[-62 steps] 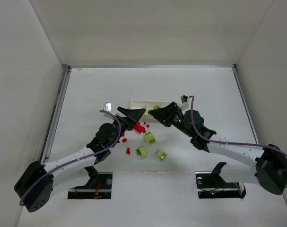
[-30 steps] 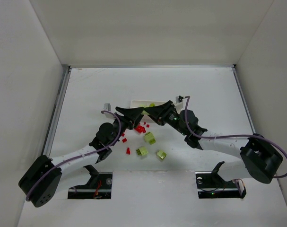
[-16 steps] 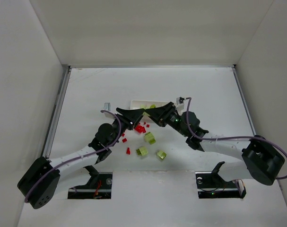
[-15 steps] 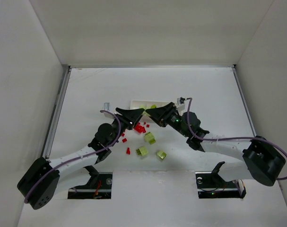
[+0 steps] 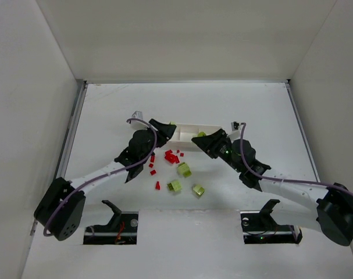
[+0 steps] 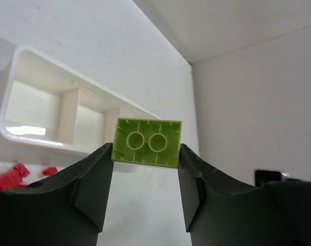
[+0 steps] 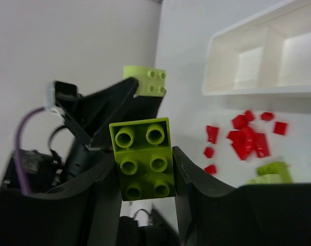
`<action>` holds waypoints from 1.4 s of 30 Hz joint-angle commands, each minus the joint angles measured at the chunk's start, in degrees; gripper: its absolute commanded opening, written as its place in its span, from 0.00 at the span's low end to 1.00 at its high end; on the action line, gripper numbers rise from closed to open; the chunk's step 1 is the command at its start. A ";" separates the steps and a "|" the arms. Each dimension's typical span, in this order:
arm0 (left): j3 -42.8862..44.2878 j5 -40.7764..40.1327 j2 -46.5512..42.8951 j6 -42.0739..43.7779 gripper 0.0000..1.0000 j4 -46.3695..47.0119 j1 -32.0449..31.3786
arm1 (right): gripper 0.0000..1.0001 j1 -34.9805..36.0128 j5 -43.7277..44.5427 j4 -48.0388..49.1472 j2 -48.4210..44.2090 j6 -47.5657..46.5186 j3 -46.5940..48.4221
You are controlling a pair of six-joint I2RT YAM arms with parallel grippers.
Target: Sort the legos into containers by color
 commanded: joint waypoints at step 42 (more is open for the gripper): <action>3.33 -2.98 -1.76 10.19 0.60 -4.37 -4.29 | 0.26 0.06 4.28 -11.37 -3.72 -17.18 4.26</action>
